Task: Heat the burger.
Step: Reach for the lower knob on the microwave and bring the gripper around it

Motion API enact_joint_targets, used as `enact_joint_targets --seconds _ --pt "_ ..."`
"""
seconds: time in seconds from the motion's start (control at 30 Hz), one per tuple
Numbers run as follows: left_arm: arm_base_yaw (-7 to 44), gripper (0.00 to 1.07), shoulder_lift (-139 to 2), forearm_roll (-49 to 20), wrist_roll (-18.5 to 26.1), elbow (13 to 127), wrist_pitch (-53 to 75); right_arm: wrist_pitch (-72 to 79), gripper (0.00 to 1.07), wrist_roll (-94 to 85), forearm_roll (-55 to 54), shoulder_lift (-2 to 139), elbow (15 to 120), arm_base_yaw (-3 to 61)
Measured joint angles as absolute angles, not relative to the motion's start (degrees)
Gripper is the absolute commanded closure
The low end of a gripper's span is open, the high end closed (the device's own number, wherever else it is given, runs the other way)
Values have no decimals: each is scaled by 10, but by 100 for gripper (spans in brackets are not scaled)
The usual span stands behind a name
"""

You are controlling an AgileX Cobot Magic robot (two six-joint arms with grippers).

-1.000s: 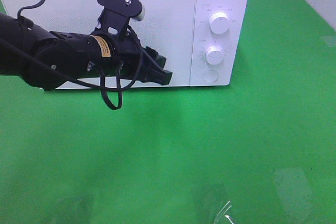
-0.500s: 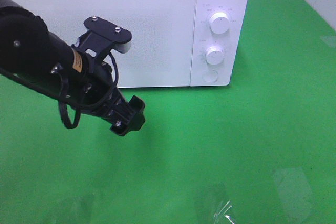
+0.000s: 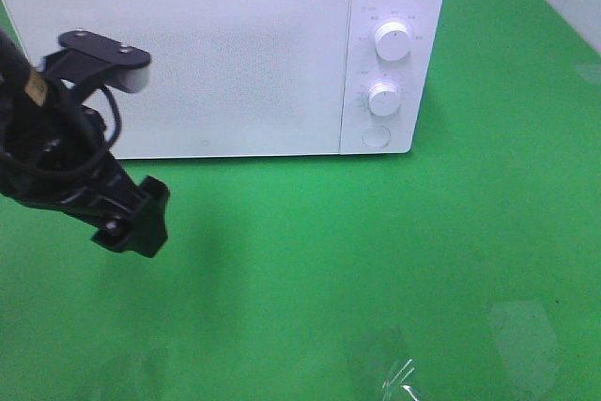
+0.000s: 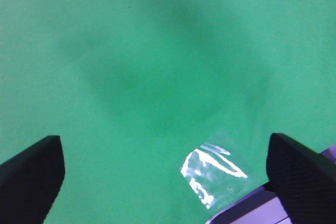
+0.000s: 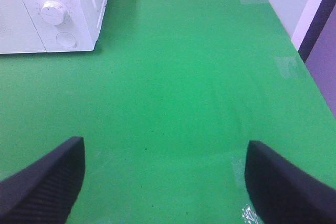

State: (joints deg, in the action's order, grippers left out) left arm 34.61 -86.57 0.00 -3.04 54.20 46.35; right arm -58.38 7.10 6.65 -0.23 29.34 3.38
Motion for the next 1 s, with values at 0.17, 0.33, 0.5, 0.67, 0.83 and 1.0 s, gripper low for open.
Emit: enact_joint_targets --seconds 0.17,0.33,0.5,0.67,0.83,1.0 --pt "237 3 -826 0 -15 542 521 -584 33 71 66 -2 293 34" --pt "128 3 -786 0 29 542 573 -584 33 71 66 -2 293 34" --pt "33 3 -741 -23 56 542 608 -584 33 71 66 -2 293 34" --pt "-14 3 -681 -49 62 516 610 -584 33 71 66 -2 293 34" --pt "-18 3 -627 -49 62 476 611 -584 33 71 66 -2 293 34" --pt "-18 3 -548 -49 62 414 612 -584 33 71 66 -2 293 34"
